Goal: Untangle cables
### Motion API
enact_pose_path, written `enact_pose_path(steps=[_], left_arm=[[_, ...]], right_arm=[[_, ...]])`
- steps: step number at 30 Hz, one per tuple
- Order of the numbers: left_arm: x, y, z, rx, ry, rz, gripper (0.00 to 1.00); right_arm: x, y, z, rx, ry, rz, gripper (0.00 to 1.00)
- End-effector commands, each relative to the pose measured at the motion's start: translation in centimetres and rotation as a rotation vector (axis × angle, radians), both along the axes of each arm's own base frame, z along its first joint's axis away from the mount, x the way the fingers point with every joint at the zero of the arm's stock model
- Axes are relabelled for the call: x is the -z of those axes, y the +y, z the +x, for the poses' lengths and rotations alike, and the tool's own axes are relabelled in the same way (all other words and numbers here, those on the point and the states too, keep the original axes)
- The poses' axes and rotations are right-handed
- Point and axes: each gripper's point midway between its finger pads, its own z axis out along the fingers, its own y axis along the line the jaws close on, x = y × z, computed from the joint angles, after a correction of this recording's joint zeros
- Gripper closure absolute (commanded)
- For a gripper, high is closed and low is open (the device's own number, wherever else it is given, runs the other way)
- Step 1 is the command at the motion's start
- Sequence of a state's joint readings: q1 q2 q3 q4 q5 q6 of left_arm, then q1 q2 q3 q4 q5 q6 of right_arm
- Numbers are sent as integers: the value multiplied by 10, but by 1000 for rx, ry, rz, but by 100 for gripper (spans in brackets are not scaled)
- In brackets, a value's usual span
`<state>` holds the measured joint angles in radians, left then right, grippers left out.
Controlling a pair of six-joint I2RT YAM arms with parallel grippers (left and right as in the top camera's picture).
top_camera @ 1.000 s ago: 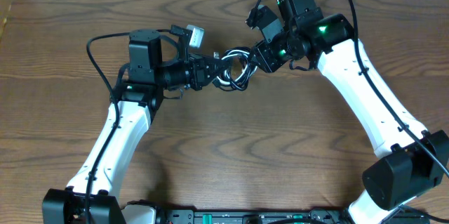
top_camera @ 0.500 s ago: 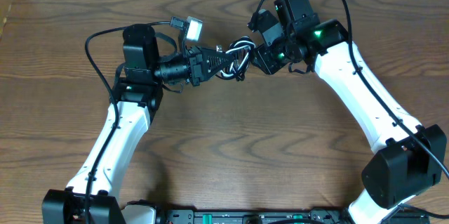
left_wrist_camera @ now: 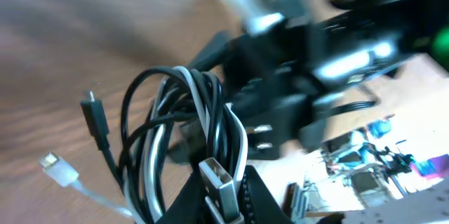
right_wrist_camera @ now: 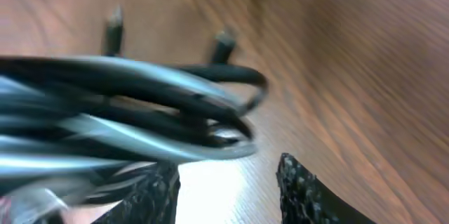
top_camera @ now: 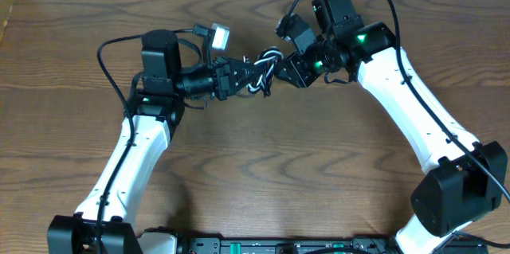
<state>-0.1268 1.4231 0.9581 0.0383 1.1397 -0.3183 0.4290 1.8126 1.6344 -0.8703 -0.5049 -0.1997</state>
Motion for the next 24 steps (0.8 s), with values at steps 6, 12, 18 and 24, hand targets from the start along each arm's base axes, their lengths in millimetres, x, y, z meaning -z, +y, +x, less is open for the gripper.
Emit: enact_pose_path(steps=[6,12,18,24], left_arm=[[-1,1,-3,8,-69,37,92],[-4,-2,-8,43,-70,16,92],[-1,1,-1,1,-73,41,92],[13,14,19,-133,-67,127,92]], right_arm=[[-41,9,-18,-117,-98,91,53],[-36,10,-17,-118,-85,88,78],[-32,8,-22,-117,-59,76,99],[-15,-22,-4,95,-19,-68,99]])
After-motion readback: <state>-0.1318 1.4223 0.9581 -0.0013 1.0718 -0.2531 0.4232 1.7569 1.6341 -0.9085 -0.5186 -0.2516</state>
